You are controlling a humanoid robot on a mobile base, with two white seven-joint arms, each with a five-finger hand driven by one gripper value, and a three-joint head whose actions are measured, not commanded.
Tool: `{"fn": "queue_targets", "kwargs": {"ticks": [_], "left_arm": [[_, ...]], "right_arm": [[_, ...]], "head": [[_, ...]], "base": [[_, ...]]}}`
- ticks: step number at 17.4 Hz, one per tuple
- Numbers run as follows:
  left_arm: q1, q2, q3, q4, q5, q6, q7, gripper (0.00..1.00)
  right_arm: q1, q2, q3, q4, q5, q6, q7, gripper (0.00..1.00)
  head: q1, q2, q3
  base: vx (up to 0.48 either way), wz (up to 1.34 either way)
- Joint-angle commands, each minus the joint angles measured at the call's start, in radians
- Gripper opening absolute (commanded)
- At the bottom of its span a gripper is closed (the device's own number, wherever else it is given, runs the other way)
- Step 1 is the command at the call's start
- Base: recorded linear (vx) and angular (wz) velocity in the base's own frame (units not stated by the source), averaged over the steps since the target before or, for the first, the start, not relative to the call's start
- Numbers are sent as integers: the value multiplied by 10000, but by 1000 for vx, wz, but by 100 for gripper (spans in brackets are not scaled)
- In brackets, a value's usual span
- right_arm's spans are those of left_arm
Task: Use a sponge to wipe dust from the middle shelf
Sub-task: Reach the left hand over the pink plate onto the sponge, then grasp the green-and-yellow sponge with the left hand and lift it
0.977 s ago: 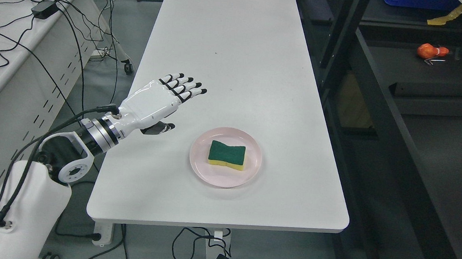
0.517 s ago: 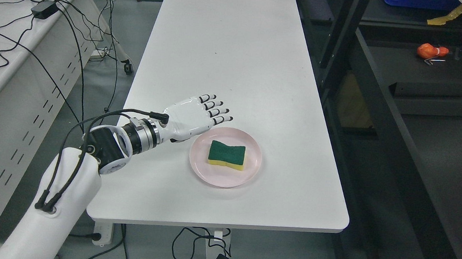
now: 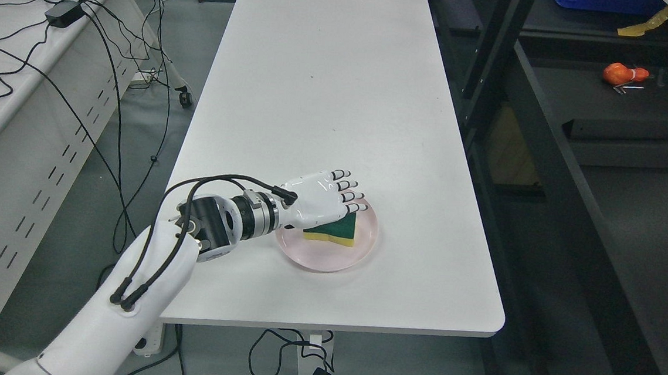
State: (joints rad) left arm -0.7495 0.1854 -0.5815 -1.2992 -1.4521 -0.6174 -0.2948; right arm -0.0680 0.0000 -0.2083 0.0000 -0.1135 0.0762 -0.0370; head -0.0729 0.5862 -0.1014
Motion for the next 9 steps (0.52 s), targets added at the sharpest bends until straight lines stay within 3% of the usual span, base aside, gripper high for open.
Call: {"fn": "queue_targets", "kwargs": {"ticks": [1,9], "left_arm": [[-37,-673,-951,505,-174,38,-181,88],[299,-673,199,199,-52,-8,-366,55]], "right_arm": [[5,-175,-3,-175,0,5,2,100],[-11,-175,-3,-175,0,5,2,100]], "head": [[0,0,0],[0,0,0]], "base": [[0,0],[0,0]]}}
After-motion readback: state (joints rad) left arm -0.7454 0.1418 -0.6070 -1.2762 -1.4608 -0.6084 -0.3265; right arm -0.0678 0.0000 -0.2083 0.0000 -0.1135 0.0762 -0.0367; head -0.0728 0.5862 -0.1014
